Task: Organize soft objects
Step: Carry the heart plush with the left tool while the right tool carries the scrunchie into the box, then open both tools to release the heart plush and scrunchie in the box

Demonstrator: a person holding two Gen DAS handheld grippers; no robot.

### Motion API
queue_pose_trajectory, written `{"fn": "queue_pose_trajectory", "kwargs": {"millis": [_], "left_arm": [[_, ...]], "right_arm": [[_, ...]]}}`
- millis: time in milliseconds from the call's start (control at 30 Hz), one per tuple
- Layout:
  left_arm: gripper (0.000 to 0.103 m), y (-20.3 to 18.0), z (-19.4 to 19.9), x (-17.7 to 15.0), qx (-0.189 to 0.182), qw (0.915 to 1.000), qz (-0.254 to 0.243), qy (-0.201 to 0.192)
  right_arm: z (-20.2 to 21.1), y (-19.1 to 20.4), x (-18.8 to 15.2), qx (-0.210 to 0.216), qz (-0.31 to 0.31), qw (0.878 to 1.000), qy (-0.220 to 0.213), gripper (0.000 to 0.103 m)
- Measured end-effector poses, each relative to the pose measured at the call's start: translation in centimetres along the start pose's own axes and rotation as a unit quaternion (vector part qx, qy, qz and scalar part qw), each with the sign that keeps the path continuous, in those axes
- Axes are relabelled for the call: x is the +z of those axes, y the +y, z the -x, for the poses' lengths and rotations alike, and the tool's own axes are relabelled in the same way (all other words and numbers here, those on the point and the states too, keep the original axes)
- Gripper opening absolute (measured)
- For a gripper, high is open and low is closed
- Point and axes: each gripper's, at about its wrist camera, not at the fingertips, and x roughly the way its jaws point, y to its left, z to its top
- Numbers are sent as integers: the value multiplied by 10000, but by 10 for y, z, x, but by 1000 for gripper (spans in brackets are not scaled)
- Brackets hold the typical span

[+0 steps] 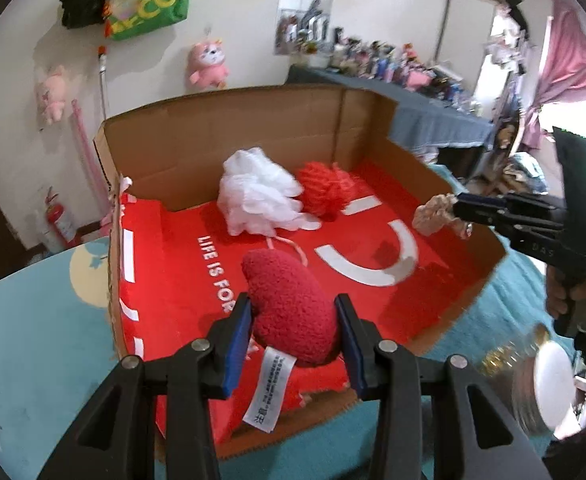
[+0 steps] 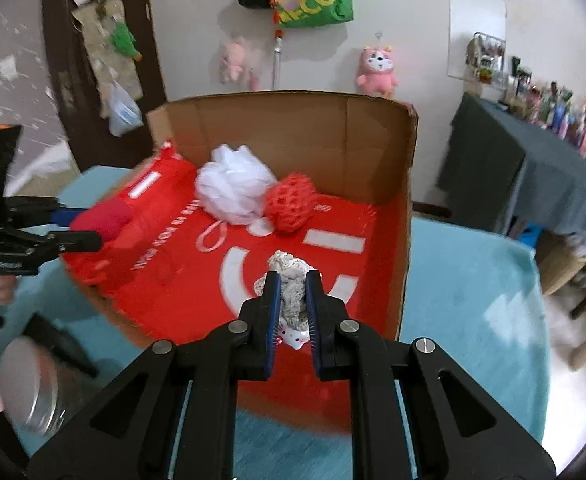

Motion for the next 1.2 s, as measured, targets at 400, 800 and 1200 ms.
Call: {"fn": "queue_pose_trajectory", "kwargs": {"millis": [400,800,1200], "left_arm": [[43,22,-54,26,776,9950,243,579],[45,34,-86,29,1167,9875,402,982],[47,32,-94,21,1197,9866,408,1031]], "right_arm": [[-61,7,36,-764,324,9942,679,12],[-105,5,40,-1066,420,9859,1222,13],[-109,4,33,-910,351,9841,1482,16]]}}
